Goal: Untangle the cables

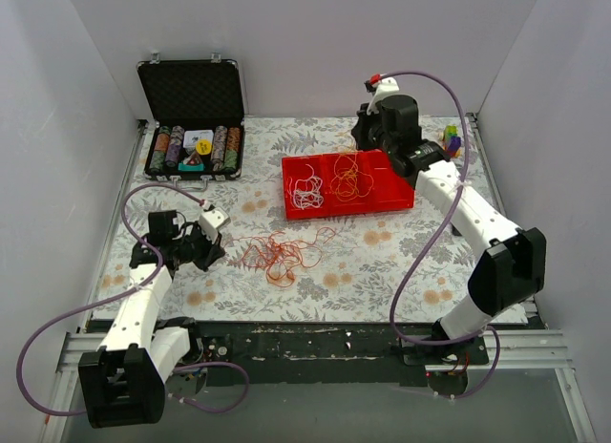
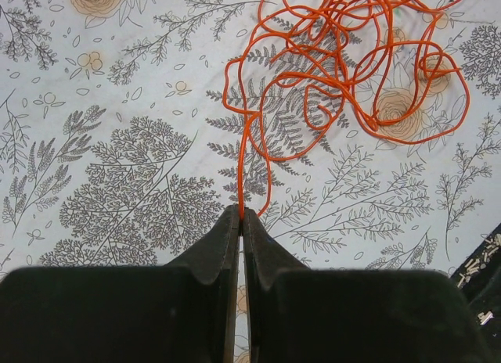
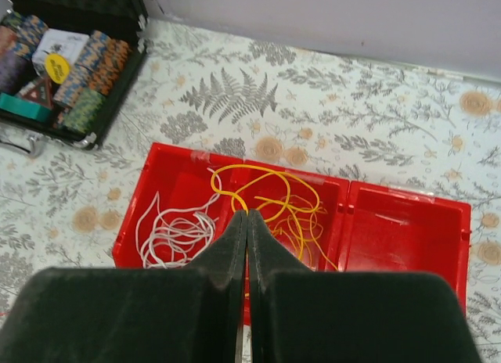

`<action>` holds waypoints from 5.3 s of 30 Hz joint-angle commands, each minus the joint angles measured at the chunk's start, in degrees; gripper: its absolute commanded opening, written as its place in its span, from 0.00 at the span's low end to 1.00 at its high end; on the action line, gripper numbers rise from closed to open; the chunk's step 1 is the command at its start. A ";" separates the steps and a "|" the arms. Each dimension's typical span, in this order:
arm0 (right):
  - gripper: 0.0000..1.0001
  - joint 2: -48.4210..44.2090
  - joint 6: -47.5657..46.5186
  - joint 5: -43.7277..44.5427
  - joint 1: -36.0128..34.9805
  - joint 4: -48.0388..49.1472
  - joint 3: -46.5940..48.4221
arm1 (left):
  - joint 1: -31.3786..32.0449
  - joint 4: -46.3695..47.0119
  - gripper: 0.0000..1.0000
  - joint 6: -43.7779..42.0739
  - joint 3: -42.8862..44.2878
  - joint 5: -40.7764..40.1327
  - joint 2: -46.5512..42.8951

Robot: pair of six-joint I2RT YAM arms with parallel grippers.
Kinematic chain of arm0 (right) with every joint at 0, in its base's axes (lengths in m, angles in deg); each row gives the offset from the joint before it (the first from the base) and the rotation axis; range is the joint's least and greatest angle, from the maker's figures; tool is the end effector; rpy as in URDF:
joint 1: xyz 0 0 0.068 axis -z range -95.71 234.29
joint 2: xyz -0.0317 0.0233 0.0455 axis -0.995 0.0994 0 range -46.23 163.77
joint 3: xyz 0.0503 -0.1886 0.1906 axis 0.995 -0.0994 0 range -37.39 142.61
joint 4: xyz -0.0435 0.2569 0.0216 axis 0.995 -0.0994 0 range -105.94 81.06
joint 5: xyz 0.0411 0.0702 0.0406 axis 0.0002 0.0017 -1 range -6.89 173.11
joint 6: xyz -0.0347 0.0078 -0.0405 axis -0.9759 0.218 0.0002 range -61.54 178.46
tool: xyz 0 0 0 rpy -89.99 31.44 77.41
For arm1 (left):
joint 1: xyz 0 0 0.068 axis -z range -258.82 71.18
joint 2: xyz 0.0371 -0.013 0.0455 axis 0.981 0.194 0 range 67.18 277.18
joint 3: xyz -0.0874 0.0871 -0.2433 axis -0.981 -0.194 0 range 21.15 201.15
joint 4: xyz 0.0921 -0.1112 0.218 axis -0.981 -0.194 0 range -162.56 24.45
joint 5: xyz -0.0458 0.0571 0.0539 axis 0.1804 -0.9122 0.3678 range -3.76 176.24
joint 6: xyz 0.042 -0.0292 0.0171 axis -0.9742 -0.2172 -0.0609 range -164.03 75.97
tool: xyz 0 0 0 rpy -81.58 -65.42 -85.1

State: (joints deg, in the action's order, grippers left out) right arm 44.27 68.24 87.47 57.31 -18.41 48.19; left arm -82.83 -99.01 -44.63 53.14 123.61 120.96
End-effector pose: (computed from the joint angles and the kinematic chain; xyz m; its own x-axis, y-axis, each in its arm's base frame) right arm 0.3377 0.1689 0.3890 -0.2840 0.0454 -0.9577 -0.3437 0.9277 0.1459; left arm 0.1732 -0.0096 0.2072 -0.8166 -0.0490 -0.5752 0.2980 0.8176 -0.4926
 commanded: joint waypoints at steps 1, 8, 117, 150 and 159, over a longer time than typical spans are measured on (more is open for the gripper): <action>0.01 0.90 0.33 1.00 0.35 4.20 -3.04 | -0.30 -1.09 0.00 0.16 2.38 2.36 -1.75; 0.01 4.15 0.24 0.47 0.35 2.72 -6.39 | -0.30 -0.83 0.00 0.16 2.73 2.98 -0.61; 0.01 -14.03 -3.81 -1.37 -32.78 4.90 3.36 | 16.14 27.56 0.82 26.08 7.56 28.09 5.37; 0.01 -15.44 -15.04 13.29 -19.08 -6.34 22.95 | 19.39 11.84 0.00 10.72 0.10 -11.25 6.69; 0.01 -15.97 -22.08 22.88 -15.30 -4.58 30.08 | 19.39 9.82 0.00 6.76 -5.71 -17.42 2.39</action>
State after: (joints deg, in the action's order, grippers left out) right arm 28.36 50.23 105.79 40.63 -25.16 74.00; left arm -63.57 -87.42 -34.31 47.81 109.86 126.40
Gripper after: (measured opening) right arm 0.031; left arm 0.018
